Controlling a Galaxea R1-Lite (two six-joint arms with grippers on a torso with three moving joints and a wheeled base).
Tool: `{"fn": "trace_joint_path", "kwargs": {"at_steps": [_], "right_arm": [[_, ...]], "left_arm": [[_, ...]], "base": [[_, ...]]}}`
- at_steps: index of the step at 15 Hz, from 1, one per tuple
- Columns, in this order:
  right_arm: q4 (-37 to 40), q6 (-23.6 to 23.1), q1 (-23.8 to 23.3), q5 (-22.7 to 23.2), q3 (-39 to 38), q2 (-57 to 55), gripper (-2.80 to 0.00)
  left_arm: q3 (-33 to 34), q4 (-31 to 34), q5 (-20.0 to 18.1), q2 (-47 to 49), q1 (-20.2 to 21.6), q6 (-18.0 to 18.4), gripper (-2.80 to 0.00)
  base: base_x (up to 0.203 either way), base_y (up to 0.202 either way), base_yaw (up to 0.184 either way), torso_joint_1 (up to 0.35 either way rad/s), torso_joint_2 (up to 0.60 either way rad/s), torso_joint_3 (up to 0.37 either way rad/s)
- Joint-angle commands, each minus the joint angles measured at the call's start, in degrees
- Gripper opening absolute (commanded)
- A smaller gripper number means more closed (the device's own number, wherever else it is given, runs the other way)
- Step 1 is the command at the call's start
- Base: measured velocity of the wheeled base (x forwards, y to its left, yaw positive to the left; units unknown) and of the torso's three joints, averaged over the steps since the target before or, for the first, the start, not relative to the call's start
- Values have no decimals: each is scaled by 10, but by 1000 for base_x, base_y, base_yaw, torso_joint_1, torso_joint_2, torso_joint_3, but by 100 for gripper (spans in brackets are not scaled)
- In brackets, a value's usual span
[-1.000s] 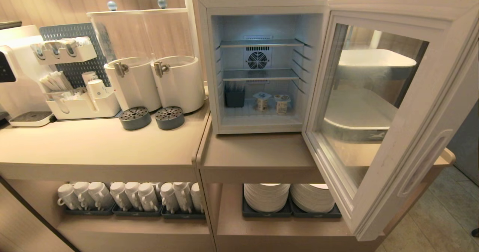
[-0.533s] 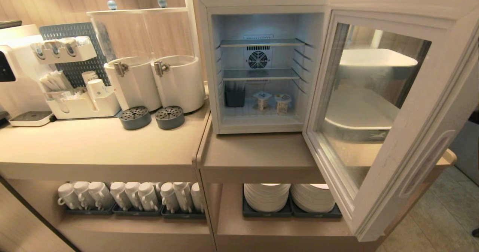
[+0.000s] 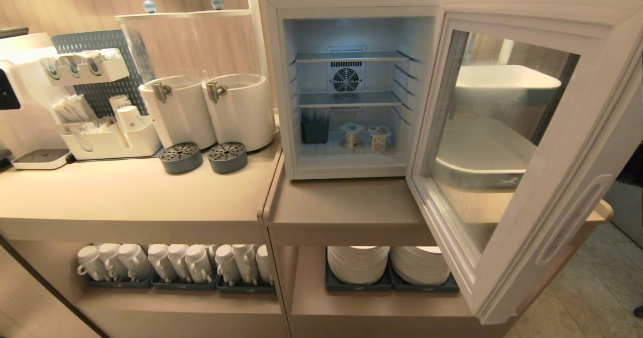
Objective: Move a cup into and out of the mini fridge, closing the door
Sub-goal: Close the freezer door
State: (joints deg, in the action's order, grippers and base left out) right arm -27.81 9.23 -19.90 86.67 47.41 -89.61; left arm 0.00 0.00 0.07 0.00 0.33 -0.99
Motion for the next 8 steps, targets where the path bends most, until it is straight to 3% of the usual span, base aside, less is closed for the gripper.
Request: {"fn": "trace_joint_path", "kwargs": {"at_steps": [1, 2, 5, 7, 8], "right_arm": [[-1, 5, 42, 10, 3, -27, -280], [-1, 12, 79, -22, 3, -26, -280], [-1, 31, 202, -200, 12, -25, -280], [8, 46, 291, -356, 43, -39, -280], [16, 56, 331, -455, 73, -57, -280]], "left_arm": [[2, 0, 0, 0, 0, -1, -280], [2, 0, 0, 0, 0, -1, -280], [2, 0, 0, 1, 0, -1, -280], [2, 0, 0, 1, 0, -1, -280], [2, 0, 0, 1, 0, -1, -280]], "base": [[0, 0, 0, 0, 0, 0], [0, 0, 0, 0, 0, 0], [0, 0, 0, 0, 0, 0], [0, 0, 0, 0, 0, 0], [0, 0, 0, 0, 0, 0]]}}
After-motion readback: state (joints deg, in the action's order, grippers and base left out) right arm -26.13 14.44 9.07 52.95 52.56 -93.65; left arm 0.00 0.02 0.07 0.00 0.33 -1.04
